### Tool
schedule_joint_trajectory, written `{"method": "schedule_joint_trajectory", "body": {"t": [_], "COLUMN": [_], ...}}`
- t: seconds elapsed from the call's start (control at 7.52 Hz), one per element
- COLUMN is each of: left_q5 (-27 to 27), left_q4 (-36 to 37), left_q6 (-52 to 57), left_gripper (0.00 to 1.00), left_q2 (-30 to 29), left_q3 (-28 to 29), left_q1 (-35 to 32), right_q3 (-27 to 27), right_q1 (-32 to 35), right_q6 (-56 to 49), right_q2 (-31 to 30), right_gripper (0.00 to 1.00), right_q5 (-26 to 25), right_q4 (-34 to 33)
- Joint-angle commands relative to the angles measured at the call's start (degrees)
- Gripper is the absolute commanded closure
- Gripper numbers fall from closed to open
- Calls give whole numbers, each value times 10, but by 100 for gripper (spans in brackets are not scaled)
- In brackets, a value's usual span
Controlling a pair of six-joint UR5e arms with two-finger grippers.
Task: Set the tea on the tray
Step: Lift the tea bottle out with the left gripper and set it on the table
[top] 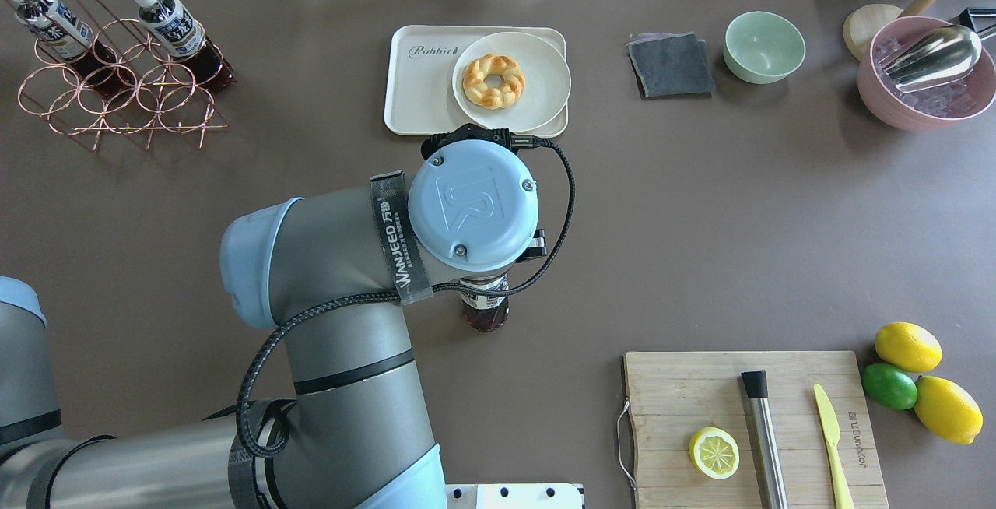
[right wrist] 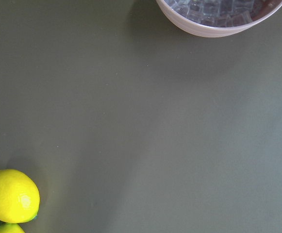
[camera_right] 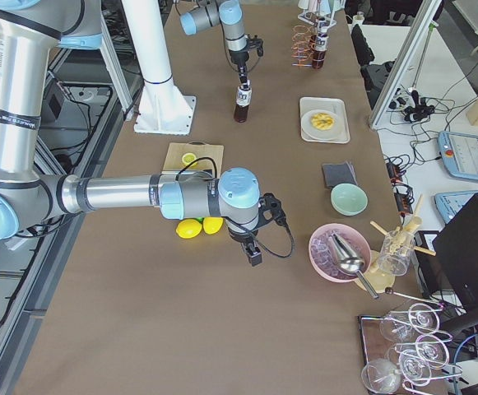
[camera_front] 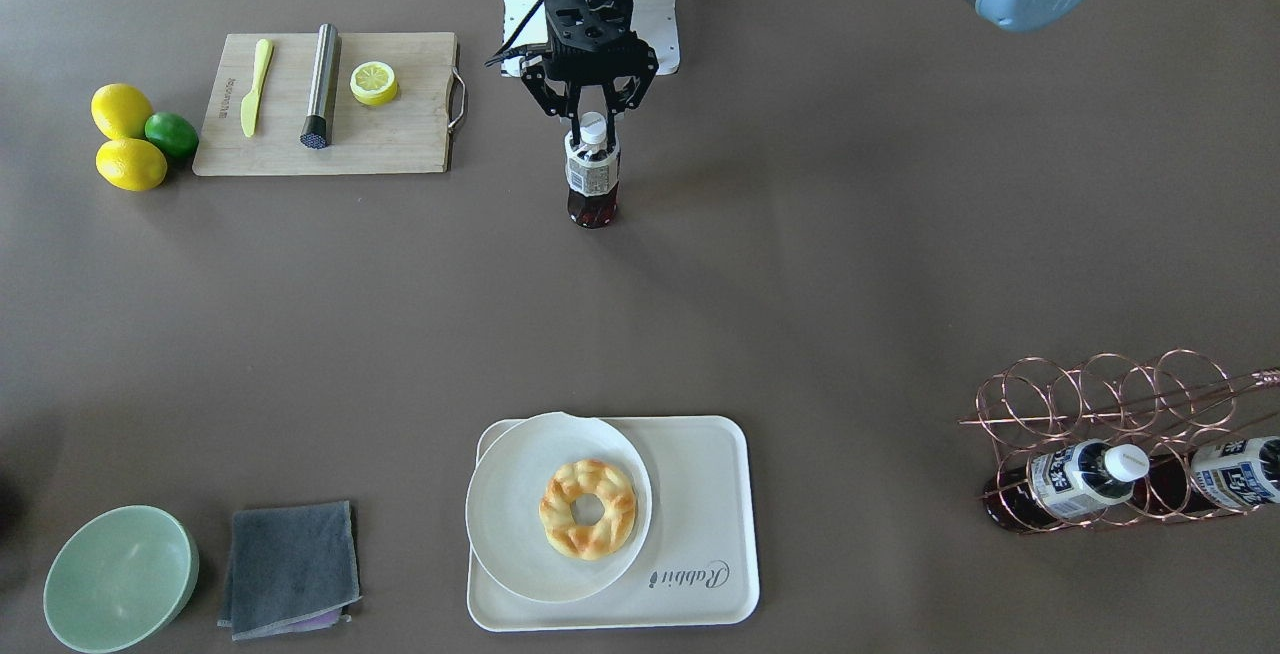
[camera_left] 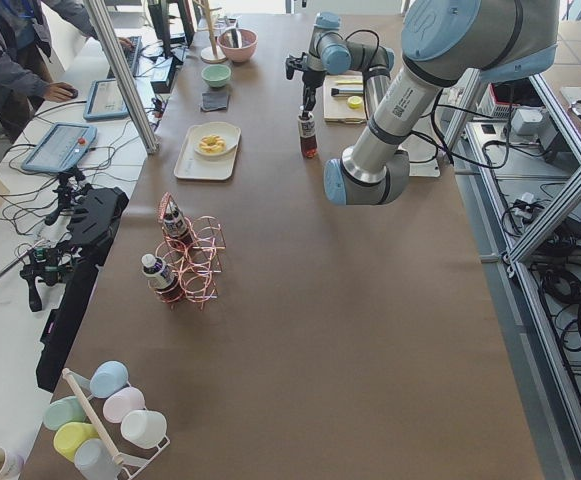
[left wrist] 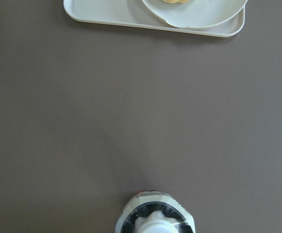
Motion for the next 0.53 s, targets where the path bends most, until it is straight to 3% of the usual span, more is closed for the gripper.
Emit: {"method": "schedule_joint_trajectory", "body": {"t": [0.0, 0.13, 0.4], "left_q5": [1, -1, -13], "left_q4": [2, 3, 9], "left_q6": [3, 3, 52], "left_gripper": [6, 4, 6], "left_q2": [3, 7, 51], "left_q3": [-15, -31, -114], "left_q1": [1, -2, -37], "right_q3": [1, 35, 112], "right_q1": [-15, -25, -105], "right_q6": [25, 45, 281], "right_q2": [22, 27, 75], "right_gripper": [0, 0, 0], "right_q5": [32, 32, 37], "right_q4": [-2, -1, -1]}}
